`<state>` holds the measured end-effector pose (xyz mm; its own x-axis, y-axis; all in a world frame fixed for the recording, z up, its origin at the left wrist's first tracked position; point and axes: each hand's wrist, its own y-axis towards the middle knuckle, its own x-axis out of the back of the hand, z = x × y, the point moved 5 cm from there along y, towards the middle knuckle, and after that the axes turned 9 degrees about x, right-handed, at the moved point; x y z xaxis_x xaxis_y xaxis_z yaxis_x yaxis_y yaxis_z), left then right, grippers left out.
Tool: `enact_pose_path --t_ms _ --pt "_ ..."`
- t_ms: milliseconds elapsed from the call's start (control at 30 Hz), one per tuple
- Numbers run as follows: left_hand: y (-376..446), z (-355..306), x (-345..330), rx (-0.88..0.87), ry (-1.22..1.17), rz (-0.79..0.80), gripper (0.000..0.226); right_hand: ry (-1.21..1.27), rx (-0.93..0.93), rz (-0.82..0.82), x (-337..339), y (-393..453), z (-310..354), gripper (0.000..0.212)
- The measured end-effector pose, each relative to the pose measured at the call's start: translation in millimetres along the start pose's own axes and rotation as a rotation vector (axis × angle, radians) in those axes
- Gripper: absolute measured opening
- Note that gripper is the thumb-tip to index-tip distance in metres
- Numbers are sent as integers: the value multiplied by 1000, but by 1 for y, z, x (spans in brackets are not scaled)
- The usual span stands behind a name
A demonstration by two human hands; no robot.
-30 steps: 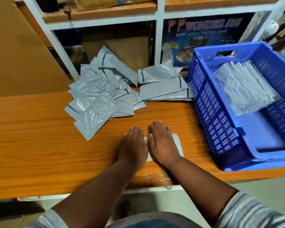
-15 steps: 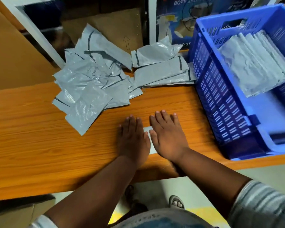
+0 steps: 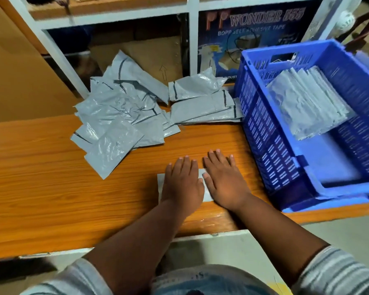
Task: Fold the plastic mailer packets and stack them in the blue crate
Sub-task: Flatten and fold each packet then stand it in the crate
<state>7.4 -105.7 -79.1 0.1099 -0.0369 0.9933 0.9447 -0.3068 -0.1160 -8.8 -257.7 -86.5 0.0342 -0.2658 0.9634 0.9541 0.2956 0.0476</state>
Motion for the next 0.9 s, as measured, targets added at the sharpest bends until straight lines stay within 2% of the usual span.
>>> enact_pose_path --t_ms 100,300,433,533,633,900 --pt "5 1 0 -15 11 -6 73 -8 -101 47 -9 -4 -4 68" --pt "18 3 -5 -36 22 -28 67 -21 -160 64 -11 2 -5 67" --pt "16 6 3 -21 28 -22 71 42 -144 67 2 0 -3 72" --pt "7 9 11 -46 24 -86 69 -12 -57 25 14 -24 13 71" --pt "-14 9 17 -156 12 -167 65 -51 26 112 -3 -44 24 73" --pt "-43 8 -9 -193 53 -79 79 -40 10 298 -13 -37 17 82"
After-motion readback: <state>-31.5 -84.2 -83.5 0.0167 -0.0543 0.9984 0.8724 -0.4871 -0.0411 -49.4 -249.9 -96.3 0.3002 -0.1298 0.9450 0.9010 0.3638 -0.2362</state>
